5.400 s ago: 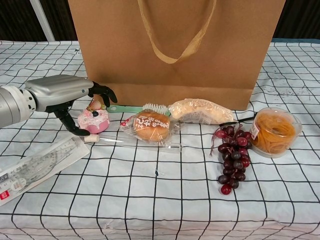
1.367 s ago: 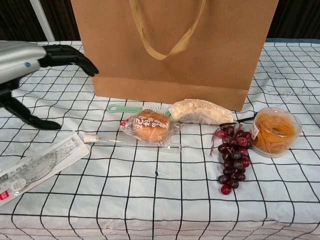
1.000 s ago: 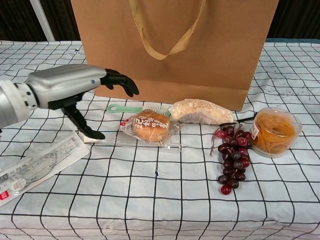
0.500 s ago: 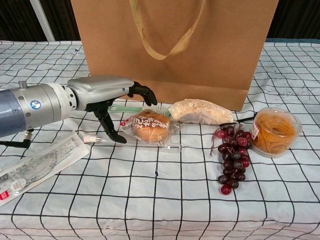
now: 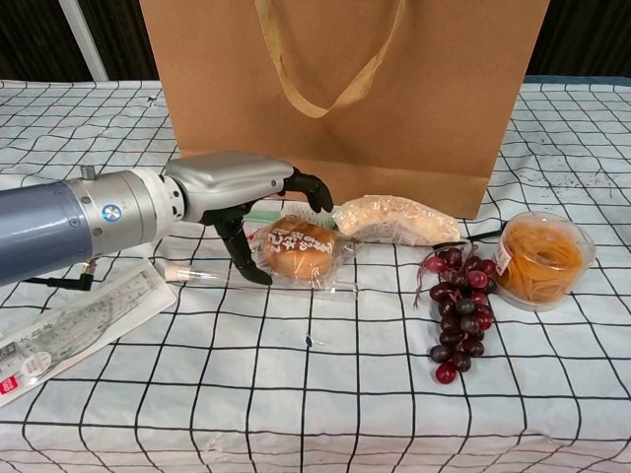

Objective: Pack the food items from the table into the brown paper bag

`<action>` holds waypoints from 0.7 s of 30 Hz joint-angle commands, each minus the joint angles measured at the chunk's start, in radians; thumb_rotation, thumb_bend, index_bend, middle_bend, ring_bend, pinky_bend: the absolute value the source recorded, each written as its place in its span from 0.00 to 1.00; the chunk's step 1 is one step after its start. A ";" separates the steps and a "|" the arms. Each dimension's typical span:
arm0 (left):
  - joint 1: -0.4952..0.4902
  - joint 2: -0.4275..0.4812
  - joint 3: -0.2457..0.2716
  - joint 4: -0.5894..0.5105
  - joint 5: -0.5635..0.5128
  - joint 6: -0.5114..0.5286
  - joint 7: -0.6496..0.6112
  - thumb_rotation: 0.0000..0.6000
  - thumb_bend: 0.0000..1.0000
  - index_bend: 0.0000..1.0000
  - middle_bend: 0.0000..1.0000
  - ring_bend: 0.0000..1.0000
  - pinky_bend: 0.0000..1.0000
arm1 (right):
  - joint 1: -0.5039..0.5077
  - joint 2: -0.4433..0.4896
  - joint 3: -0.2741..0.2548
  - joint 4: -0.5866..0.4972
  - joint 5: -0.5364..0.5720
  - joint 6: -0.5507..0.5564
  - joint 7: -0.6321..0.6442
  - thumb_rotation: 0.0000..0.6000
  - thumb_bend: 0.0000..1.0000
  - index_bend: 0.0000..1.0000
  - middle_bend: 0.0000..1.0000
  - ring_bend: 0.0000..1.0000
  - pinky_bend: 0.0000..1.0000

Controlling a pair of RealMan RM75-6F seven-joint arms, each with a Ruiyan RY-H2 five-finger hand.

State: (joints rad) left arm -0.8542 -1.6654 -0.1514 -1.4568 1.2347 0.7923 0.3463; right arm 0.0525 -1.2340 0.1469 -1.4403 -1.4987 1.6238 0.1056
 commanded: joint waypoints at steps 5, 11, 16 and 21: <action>-0.027 -0.031 0.002 0.016 -0.052 -0.004 0.063 1.00 0.15 0.23 0.24 0.12 0.21 | 0.001 0.002 -0.001 0.003 -0.003 -0.001 0.016 1.00 0.23 0.10 0.14 0.29 0.27; -0.039 -0.039 0.010 0.014 -0.055 0.013 0.097 1.00 0.24 0.28 0.34 0.21 0.28 | 0.003 0.000 -0.001 0.006 -0.008 0.001 0.021 1.00 0.23 0.10 0.14 0.29 0.27; -0.033 -0.040 0.016 0.014 -0.025 0.058 0.106 1.00 0.26 0.32 0.38 0.23 0.30 | 0.001 -0.001 0.001 0.007 -0.006 0.005 0.025 1.00 0.24 0.10 0.14 0.29 0.27; -0.029 -0.026 0.019 0.005 -0.024 0.072 0.108 1.00 0.26 0.33 0.39 0.23 0.30 | -0.001 0.001 0.005 0.002 0.000 0.008 0.023 1.00 0.24 0.10 0.14 0.29 0.27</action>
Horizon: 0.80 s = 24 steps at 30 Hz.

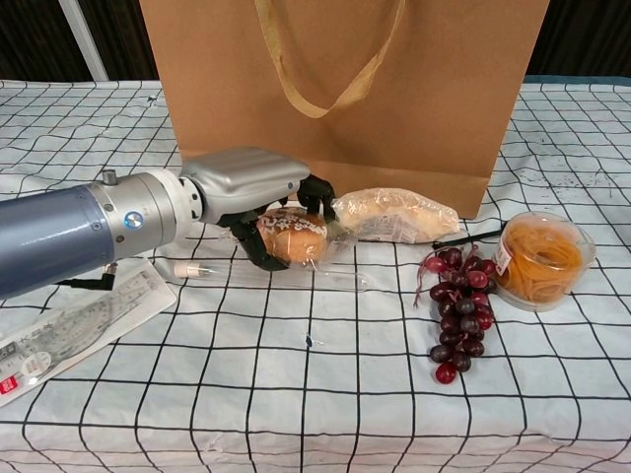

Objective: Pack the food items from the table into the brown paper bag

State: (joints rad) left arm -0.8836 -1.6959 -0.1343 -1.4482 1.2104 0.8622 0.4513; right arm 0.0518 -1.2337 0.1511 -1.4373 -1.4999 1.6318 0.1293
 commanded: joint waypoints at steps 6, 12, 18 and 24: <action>0.012 0.034 0.001 -0.042 0.031 0.039 -0.018 1.00 0.28 0.37 0.42 0.25 0.30 | -0.002 0.002 0.003 -0.005 0.005 0.001 -0.002 1.00 0.24 0.10 0.14 0.29 0.27; 0.048 0.118 -0.006 -0.150 0.125 0.134 -0.080 1.00 0.28 0.37 0.42 0.25 0.30 | -0.002 0.001 0.007 -0.002 0.011 0.001 -0.003 1.00 0.24 0.10 0.14 0.29 0.27; 0.089 0.241 -0.021 -0.290 0.230 0.250 -0.105 1.00 0.28 0.37 0.42 0.25 0.30 | -0.003 0.000 0.008 -0.001 0.015 0.000 -0.009 1.00 0.24 0.10 0.14 0.29 0.27; 0.103 0.340 -0.068 -0.379 0.283 0.317 -0.097 1.00 0.28 0.37 0.42 0.25 0.30 | -0.001 -0.004 0.007 -0.001 0.016 -0.004 -0.021 1.00 0.24 0.10 0.14 0.29 0.27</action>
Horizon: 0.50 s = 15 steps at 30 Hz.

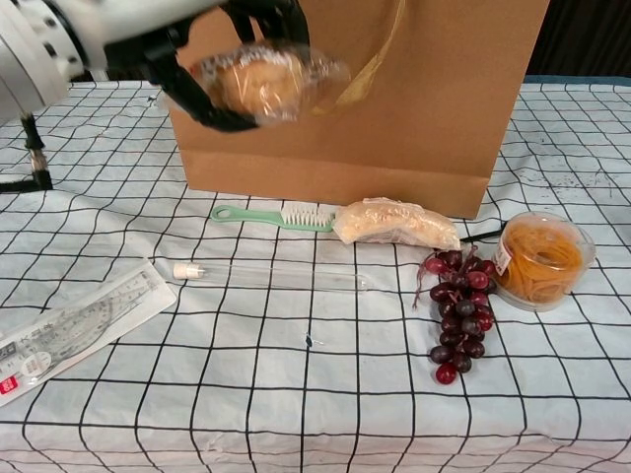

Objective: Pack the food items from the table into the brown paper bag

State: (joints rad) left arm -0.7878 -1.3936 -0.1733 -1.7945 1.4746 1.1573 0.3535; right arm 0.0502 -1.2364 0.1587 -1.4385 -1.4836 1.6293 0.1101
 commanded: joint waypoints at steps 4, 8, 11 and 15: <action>-0.010 0.069 -0.096 -0.048 0.014 0.045 -0.006 1.00 0.28 0.40 0.42 0.25 0.31 | 0.003 -0.006 -0.003 0.005 0.002 -0.010 -0.006 1.00 0.24 0.10 0.14 0.29 0.27; -0.078 0.051 -0.211 0.028 -0.063 0.021 -0.024 1.00 0.28 0.39 0.42 0.25 0.31 | 0.008 -0.014 -0.006 0.019 0.012 -0.030 -0.016 1.00 0.24 0.10 0.14 0.29 0.27; -0.121 0.035 -0.276 0.069 -0.129 0.000 -0.050 1.00 0.28 0.39 0.42 0.25 0.32 | 0.011 -0.019 -0.005 0.027 0.014 -0.034 -0.020 1.00 0.24 0.10 0.14 0.29 0.27; -0.170 0.006 -0.330 0.123 -0.195 -0.023 -0.087 1.00 0.28 0.39 0.42 0.25 0.32 | 0.012 -0.024 -0.002 0.038 0.022 -0.037 -0.022 1.00 0.24 0.10 0.14 0.29 0.27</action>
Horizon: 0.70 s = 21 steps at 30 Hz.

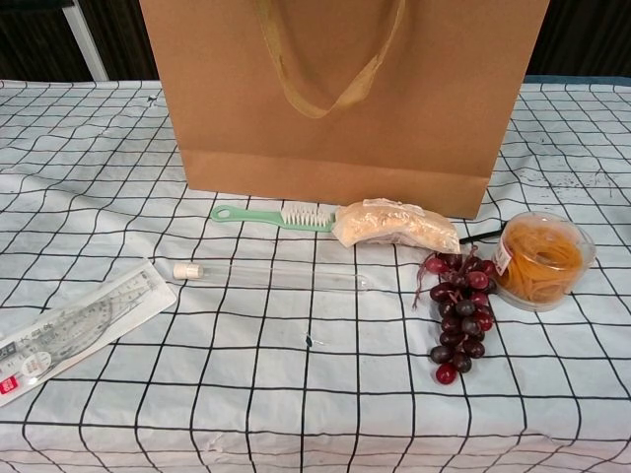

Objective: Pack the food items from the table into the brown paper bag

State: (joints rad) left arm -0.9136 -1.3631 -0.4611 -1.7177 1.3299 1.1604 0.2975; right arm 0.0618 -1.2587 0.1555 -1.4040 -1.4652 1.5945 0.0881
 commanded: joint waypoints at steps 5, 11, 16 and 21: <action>-0.132 -0.077 -0.055 0.181 -0.125 -0.092 0.027 1.00 0.28 0.39 0.42 0.25 0.32 | 0.001 -0.008 0.003 0.016 0.019 -0.014 -0.006 1.00 0.24 0.10 0.14 0.29 0.27; -0.170 -0.122 -0.037 0.246 -0.163 -0.108 0.038 1.00 0.27 0.39 0.41 0.25 0.32 | 0.000 -0.009 0.006 0.019 0.018 -0.008 -0.003 1.00 0.24 0.10 0.14 0.29 0.27; -0.182 -0.133 -0.021 0.266 -0.196 -0.114 0.068 1.00 0.12 0.30 0.29 0.13 0.26 | -0.002 -0.006 0.005 0.016 0.015 -0.004 0.001 1.00 0.24 0.10 0.14 0.29 0.27; -0.184 -0.120 -0.028 0.227 -0.232 -0.094 0.105 1.00 0.00 0.19 0.13 0.00 0.13 | -0.004 -0.002 0.005 0.007 0.006 0.007 0.006 1.00 0.24 0.10 0.14 0.29 0.27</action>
State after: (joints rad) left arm -1.0966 -1.4878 -0.4868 -1.4801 1.1055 1.0577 0.3949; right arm 0.0579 -1.2615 0.1605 -1.3960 -1.4581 1.6005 0.0931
